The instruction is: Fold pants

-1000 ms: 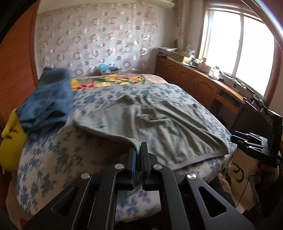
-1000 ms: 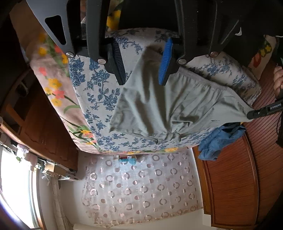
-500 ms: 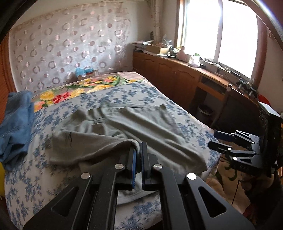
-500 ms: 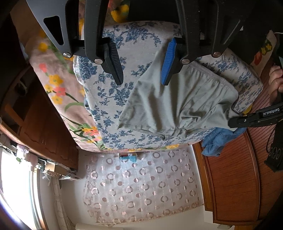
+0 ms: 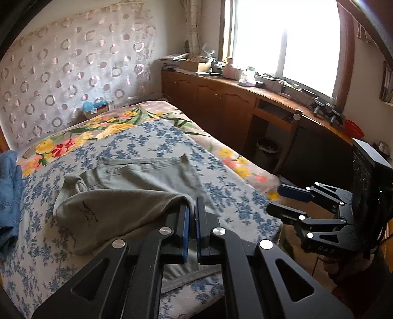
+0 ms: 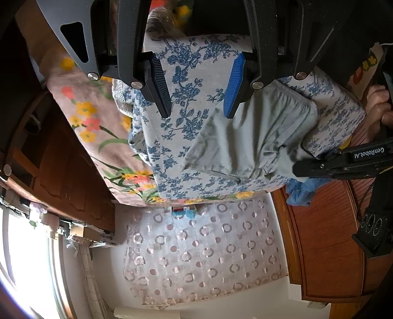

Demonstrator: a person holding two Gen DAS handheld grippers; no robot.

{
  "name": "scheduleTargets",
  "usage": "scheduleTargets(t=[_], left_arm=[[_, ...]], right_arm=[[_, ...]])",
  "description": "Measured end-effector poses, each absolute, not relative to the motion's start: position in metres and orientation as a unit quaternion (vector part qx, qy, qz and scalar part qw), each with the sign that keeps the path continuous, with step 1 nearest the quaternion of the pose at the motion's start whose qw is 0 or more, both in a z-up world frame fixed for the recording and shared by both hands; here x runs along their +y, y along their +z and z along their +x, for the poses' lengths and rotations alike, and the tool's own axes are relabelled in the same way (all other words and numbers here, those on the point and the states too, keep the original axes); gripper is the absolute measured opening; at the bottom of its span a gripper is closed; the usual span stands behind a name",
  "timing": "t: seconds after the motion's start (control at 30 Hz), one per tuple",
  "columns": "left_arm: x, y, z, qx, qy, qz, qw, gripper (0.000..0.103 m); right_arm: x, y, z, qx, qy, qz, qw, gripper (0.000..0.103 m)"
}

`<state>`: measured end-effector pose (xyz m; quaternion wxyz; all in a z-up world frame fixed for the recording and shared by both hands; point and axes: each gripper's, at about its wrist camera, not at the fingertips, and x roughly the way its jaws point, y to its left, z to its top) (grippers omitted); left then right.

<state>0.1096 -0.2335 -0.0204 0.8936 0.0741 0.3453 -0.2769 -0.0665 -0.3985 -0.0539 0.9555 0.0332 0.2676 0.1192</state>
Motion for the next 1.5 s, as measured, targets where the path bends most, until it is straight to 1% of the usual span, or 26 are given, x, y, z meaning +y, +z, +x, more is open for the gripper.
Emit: scheduleTargets(t=[0.2, 0.23, 0.27, 0.3, 0.33, 0.4, 0.43, 0.47, 0.53, 0.63, 0.8, 0.83, 0.87, 0.97, 1.2, 1.23, 1.27, 1.3, 1.37, 1.5], left_arm=[[-0.232, -0.017, 0.103, 0.346, -0.274, 0.071, 0.895, 0.006], [-0.230, -0.017, 0.103, 0.345, -0.268, 0.071, 0.897, 0.012], [-0.228, -0.016, 0.104, 0.345, -0.265, 0.070, 0.898, 0.024], [-0.224, -0.015, 0.103, 0.342, -0.262, 0.069, 0.900, 0.032], [-0.221, -0.015, 0.103, 0.339, -0.259, 0.067, 0.902, 0.043], [-0.213, -0.013, 0.102, 0.334, -0.253, 0.065, 0.906, 0.046], [-0.209, -0.012, 0.102, 0.334, -0.250, 0.063, 0.907, 0.053], [-0.208, -0.013, 0.103, 0.331, -0.249, 0.060, 0.908, 0.057], [-0.199, -0.014, 0.103, 0.327, -0.239, 0.054, 0.913, 0.057], [-0.188, -0.022, 0.106, 0.330, -0.229, 0.054, 0.914, 0.061], [-0.167, -0.043, 0.112, 0.349, -0.208, 0.047, 0.912, 0.061], [-0.162, -0.048, 0.113, 0.354, -0.203, 0.045, 0.912, 0.061], [-0.158, -0.052, 0.113, 0.357, -0.199, 0.044, 0.912, 0.061], [-0.148, -0.062, 0.113, 0.366, -0.186, 0.038, 0.911, 0.061], [-0.134, -0.080, 0.115, 0.380, -0.172, 0.030, 0.908, 0.061], [-0.133, -0.083, 0.115, 0.382, -0.171, 0.030, 0.907, 0.061], [-0.132, -0.084, 0.115, 0.383, -0.170, 0.029, 0.907, 0.061], [-0.131, -0.086, 0.115, 0.385, -0.170, 0.027, 0.907, 0.061], [-0.130, -0.088, 0.115, 0.387, -0.170, 0.023, 0.906, 0.061], [-0.130, -0.092, 0.115, 0.390, -0.170, 0.022, 0.905, 0.061]], right_arm=[[-0.388, -0.054, -0.068, 0.264, 0.124, 0.034, 0.956, 0.046], [-0.387, -0.055, -0.068, 0.263, 0.125, 0.034, 0.956, 0.046], [-0.385, -0.055, -0.068, 0.262, 0.126, 0.035, 0.956, 0.046], [-0.383, -0.054, -0.068, 0.261, 0.128, 0.035, 0.956, 0.046], [-0.383, -0.054, -0.067, 0.260, 0.129, 0.035, 0.956, 0.046], [-0.378, -0.054, -0.066, 0.257, 0.135, 0.037, 0.956, 0.046], [-0.379, -0.054, -0.064, 0.257, 0.138, 0.037, 0.956, 0.046], [-0.376, -0.055, -0.063, 0.256, 0.142, 0.035, 0.955, 0.046], [-0.375, -0.058, -0.059, 0.257, 0.149, 0.034, 0.954, 0.046], [-0.369, -0.062, -0.052, 0.258, 0.161, 0.029, 0.952, 0.046], [-0.364, -0.072, -0.032, 0.268, 0.186, 0.030, 0.945, 0.046], [-0.364, -0.073, -0.026, 0.270, 0.190, 0.028, 0.944, 0.045], [-0.362, -0.075, -0.020, 0.274, 0.193, 0.025, 0.942, 0.041], [-0.357, -0.083, 0.002, 0.290, 0.192, 0.014, 0.938, 0.039], [-0.347, -0.095, 0.036, 0.318, 0.196, 0.012, 0.928, 0.025], [-0.345, -0.096, 0.037, 0.320, 0.196, 0.012, 0.927, 0.021], [-0.344, -0.096, 0.039, 0.320, 0.194, 0.015, 0.927, 0.013], [-0.343, -0.094, 0.036, 0.316, 0.193, 0.018, 0.929, 0.008], [-0.347, -0.089, 0.026, 0.304, 0.196, 0.032, 0.932, 0.004], [-0.348, -0.075, 0.010, 0.279, 0.192, 0.032, 0.940, 0.003]])
